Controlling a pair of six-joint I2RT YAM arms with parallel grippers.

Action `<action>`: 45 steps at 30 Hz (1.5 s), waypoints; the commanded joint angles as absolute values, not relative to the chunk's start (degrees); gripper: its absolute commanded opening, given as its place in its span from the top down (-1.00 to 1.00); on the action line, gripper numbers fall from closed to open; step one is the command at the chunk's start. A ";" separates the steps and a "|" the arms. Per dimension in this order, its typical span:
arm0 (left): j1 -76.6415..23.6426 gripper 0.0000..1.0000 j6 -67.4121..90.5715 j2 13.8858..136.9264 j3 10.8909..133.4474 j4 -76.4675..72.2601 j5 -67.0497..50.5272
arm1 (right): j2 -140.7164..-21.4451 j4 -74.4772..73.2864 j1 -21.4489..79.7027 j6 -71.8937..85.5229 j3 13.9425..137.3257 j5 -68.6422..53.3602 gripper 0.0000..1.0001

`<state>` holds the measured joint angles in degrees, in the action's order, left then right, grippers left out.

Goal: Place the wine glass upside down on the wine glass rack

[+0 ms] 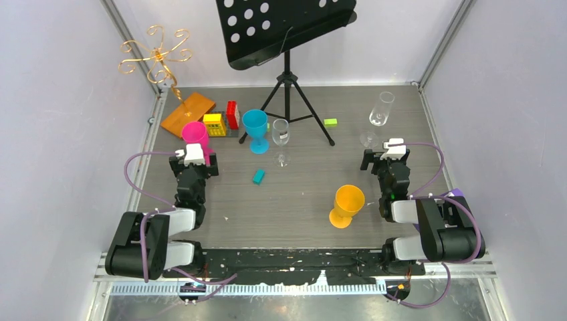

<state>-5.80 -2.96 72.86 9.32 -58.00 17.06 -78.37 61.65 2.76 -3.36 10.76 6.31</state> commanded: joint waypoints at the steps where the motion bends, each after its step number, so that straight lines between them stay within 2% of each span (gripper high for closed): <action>1: -5.45 -0.99 -2.61 72.41 10.72 -60.50 17.49 | -78.31 64.34 2.62 -3.96 12.22 6.47 -0.91; 14: -5.45 -0.99 -2.51 72.23 10.42 -61.14 17.90 | -78.41 64.25 2.61 -3.96 12.35 6.57 -0.90; 17: -5.62 -0.99 -2.44 68.66 9.37 -60.00 17.39 | -78.33 64.22 2.64 -3.96 12.39 6.58 -0.90; 23: -5.89 -0.99 2.70 55.81 14.29 -37.97 20.85 | -78.37 64.31 2.63 -3.96 12.32 6.65 -0.91; 32: -5.90 -0.99 13.99 40.01 18.96 -22.16 22.17 | -78.32 64.43 2.89 -4.50 12.22 5.59 -0.91; 39: -5.89 -0.99 22.29 38.89 35.25 3.71 25.97 | -78.32 64.43 2.85 -4.55 12.22 5.45 -0.90; 45: -5.74 -0.99 27.89 40.33 43.73 11.96 23.97 | -78.34 64.43 2.90 -4.57 12.25 5.41 -0.91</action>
<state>-5.87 22.37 39.86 39.83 2.48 24.23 -78.37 61.65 2.76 -3.81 10.76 5.85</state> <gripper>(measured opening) 0.994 0.954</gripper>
